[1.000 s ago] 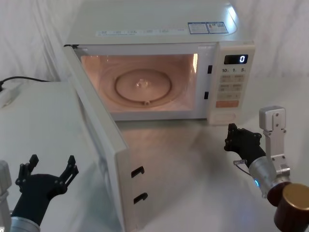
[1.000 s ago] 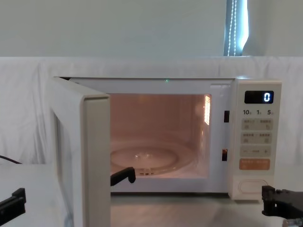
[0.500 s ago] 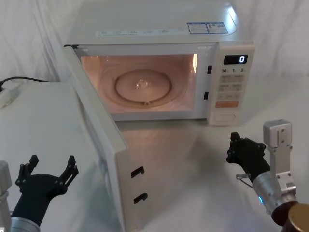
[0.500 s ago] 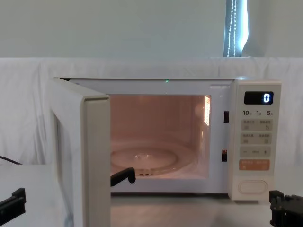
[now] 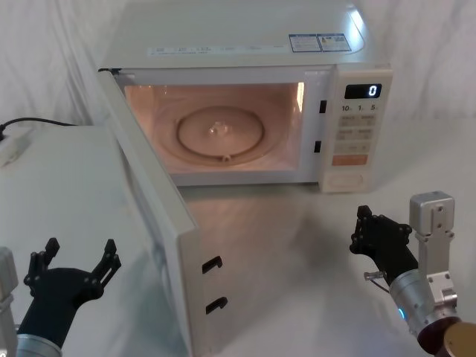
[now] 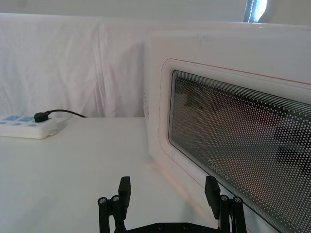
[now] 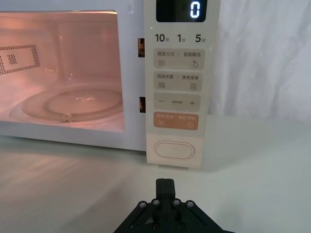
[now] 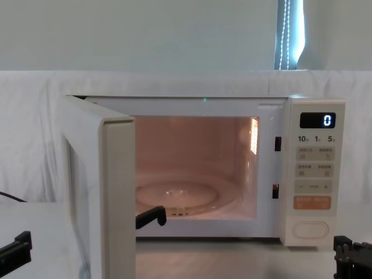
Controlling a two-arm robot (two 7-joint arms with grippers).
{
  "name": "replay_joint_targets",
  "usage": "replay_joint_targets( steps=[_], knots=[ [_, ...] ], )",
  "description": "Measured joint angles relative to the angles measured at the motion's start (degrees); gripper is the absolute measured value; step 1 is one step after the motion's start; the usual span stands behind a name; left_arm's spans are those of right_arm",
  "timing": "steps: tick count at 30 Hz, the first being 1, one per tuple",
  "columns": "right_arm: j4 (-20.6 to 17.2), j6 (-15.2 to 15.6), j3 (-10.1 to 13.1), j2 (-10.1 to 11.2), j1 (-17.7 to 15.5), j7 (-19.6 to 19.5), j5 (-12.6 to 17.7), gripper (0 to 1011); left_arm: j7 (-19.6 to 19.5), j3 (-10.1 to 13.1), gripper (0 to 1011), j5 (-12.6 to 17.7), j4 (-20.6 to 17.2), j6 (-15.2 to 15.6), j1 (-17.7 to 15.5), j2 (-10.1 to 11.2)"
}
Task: Press the button to open the microwave door with one hand; close the microwave door with the other hand.
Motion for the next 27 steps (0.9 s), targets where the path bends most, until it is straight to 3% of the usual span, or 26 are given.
replay_joint_targets(
  steps=[27],
  knots=[
    [-0.1,0.5,0.0,0.0,0.0,0.0,0.0,0,0.0,0.0,1001,0.0,0.0,0.0,0.0,0.0]
  ],
)
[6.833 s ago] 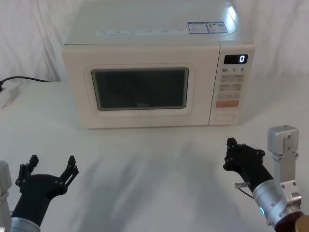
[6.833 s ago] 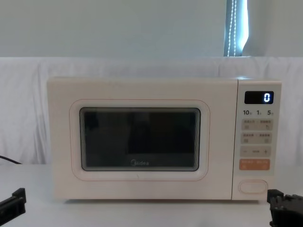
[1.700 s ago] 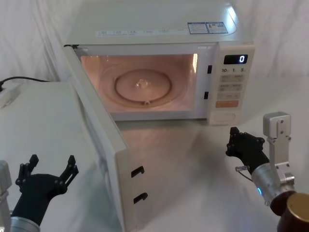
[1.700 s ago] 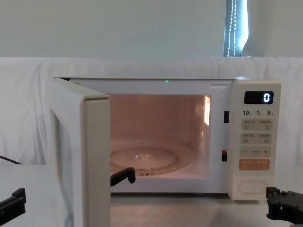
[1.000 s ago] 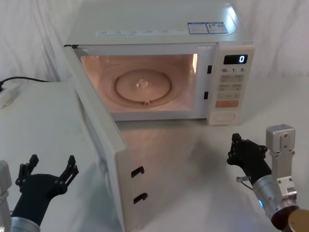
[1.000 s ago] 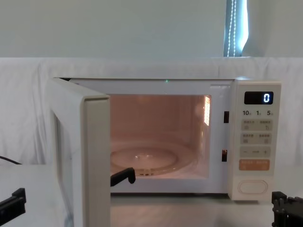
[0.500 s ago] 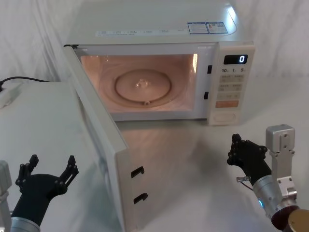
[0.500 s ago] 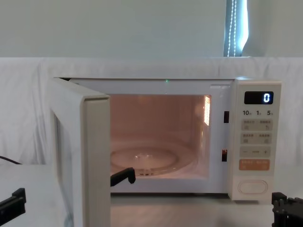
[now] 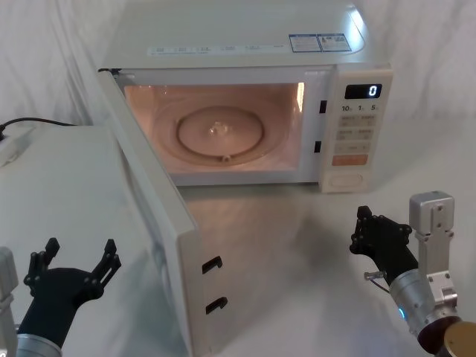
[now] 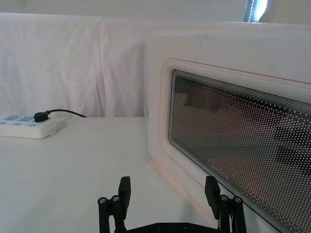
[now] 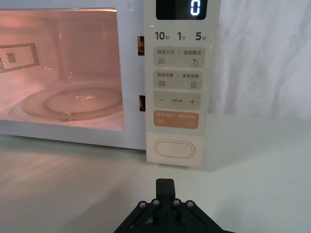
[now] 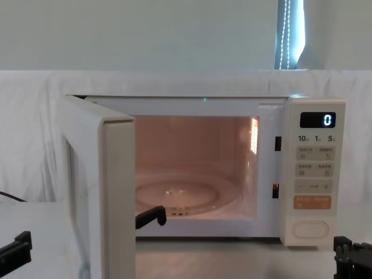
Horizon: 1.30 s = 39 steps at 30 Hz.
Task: Press the button to open the microwave door with one hand; close the microwave door with the other hand.
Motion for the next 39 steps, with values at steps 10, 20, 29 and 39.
replay_joint_targets(
  steps=[10,20,29,39],
  knots=[
    [0.0,0.1,0.0,0.0,0.0,0.0,0.0,0,0.0,0.0,1001,0.0,0.0,0.0,0.0,0.0],
    [0.0,0.1,0.0,0.0,0.0,0.0,0.0,0,0.0,0.0,1001,0.0,0.0,0.0,0.0,0.0],
    [0.0,0.1,0.0,0.0,0.0,0.0,0.0,0,0.0,0.0,1001,0.0,0.0,0.0,0.0,0.0],
    [0.0,0.1,0.0,0.0,0.0,0.0,0.0,0,0.0,0.0,1001,0.0,0.0,0.0,0.0,0.0]
  ],
)
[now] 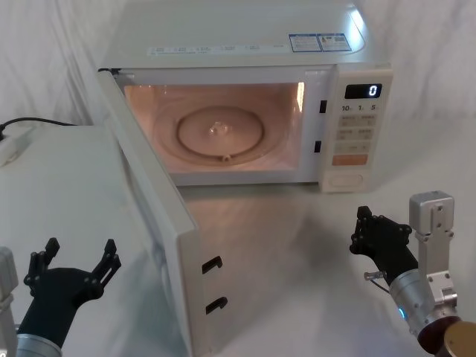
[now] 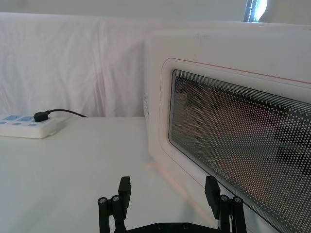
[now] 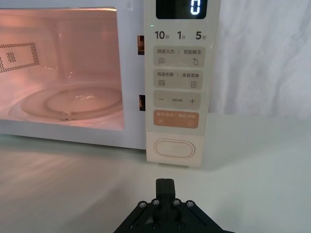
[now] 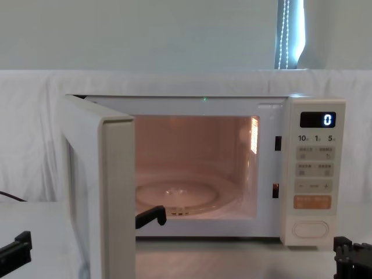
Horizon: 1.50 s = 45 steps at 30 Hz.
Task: Press the button to open the microwave door with one hand; close the microwave door with the other hand.
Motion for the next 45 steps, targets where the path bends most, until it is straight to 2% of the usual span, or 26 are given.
replay_joint_targets(
  steps=[2,10,11,15,16,17,18,19,29,32,35,45],
  knots=[
    [0.0,0.0,0.0,0.0,0.0,0.0,0.0,0,0.0,0.0,1001,0.0,0.0,0.0,0.0,0.0],
    [0.0,0.0,0.0,0.0,0.0,0.0,0.0,0,0.0,0.0,840,0.0,0.0,0.0,0.0,0.0],
    [0.0,0.0,0.0,0.0,0.0,0.0,0.0,0,0.0,0.0,788,0.0,0.0,0.0,0.0,0.0],
    [0.0,0.0,0.0,0.0,0.0,0.0,0.0,0,0.0,0.0,693,0.0,0.0,0.0,0.0,0.0],
    [0.0,0.0,0.0,0.0,0.0,0.0,0.0,0,0.0,0.0,632,0.0,0.0,0.0,0.0,0.0],
    [0.0,0.0,0.0,0.0,0.0,0.0,0.0,0,0.0,0.0,619,0.0,0.0,0.0,0.0,0.0],
    [0.0,0.0,0.0,0.0,0.0,0.0,0.0,0,0.0,0.0,550,0.0,0.0,0.0,0.0,0.0],
    [0.0,0.0,0.0,0.0,0.0,0.0,0.0,0,0.0,0.0,550,0.0,0.0,0.0,0.0,0.0],
    [0.0,0.0,0.0,0.0,0.0,0.0,0.0,0,0.0,0.0,195,0.0,0.0,0.0,0.0,0.0],
    [0.0,0.0,0.0,0.0,0.0,0.0,0.0,0,0.0,0.0,137,0.0,0.0,0.0,0.0,0.0],
    [0.0,0.0,0.0,0.0,0.0,0.0,0.0,0,0.0,0.0,25,0.0,0.0,0.0,0.0,0.0],
    [0.0,0.0,0.0,0.0,0.0,0.0,0.0,0,0.0,0.0,0,0.0,0.0,0.0,0.0,0.0]
  ],
)
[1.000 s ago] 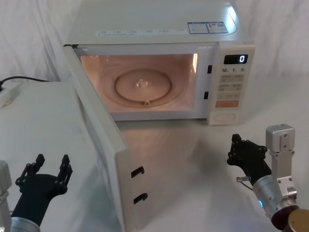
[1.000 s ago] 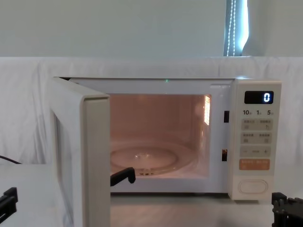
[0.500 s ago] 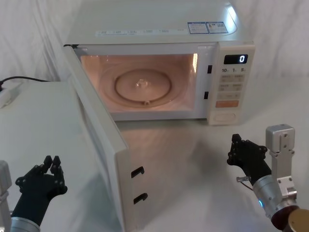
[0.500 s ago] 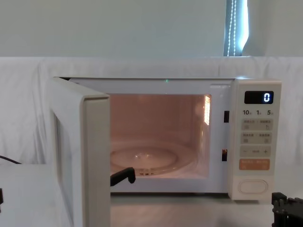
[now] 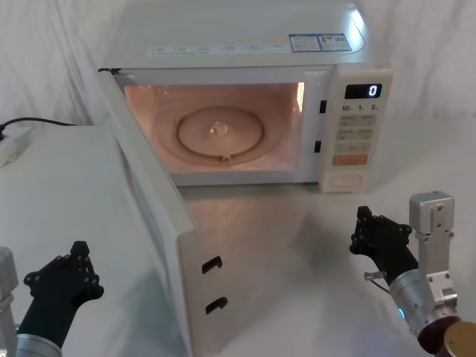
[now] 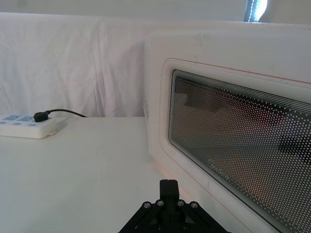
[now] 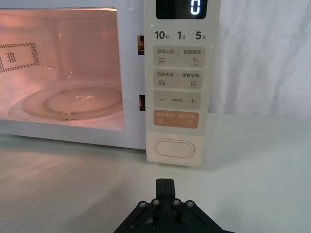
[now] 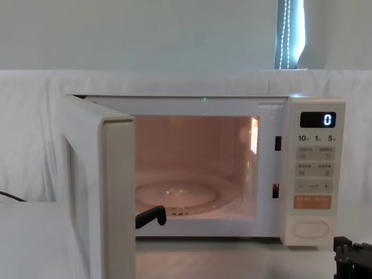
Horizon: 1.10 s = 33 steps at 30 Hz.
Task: Press the button to open the microwave door with one hand; close the microwave door with the other hand.
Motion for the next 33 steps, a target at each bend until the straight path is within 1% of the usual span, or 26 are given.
replay_joint_targets(
  steps=[4,8,12,16,26,33],
  knots=[
    [0.0,0.0,0.0,0.0,0.0,0.0,0.0,0,-0.7,-0.2,0,0.2,0.0,-0.3,-0.1,-0.2],
    [0.0,0.0,0.0,0.0,0.0,0.0,0.0,0,-1.8,-0.5,0,0.6,-0.3,-1.2,-0.3,-0.4],
    [0.0,0.0,0.0,0.0,0.0,0.0,0.0,0,-3.3,-0.9,0,1.4,-1.3,-2.7,-0.4,-0.3],
    [0.0,0.0,0.0,0.0,0.0,0.0,0.0,0,-4.6,-1.2,0,1.6,-2.2,-3.2,-0.4,-0.3],
    [0.0,0.0,0.0,0.0,0.0,0.0,0.0,0,-6.6,-2.6,0,1.0,-4.3,-2.8,0.0,-1.3],
    [0.0,0.0,0.0,0.0,0.0,0.0,0.0,0,-7.9,-2.6,0,0.9,-5.4,-2.1,-0.2,-1.3]
  ],
)
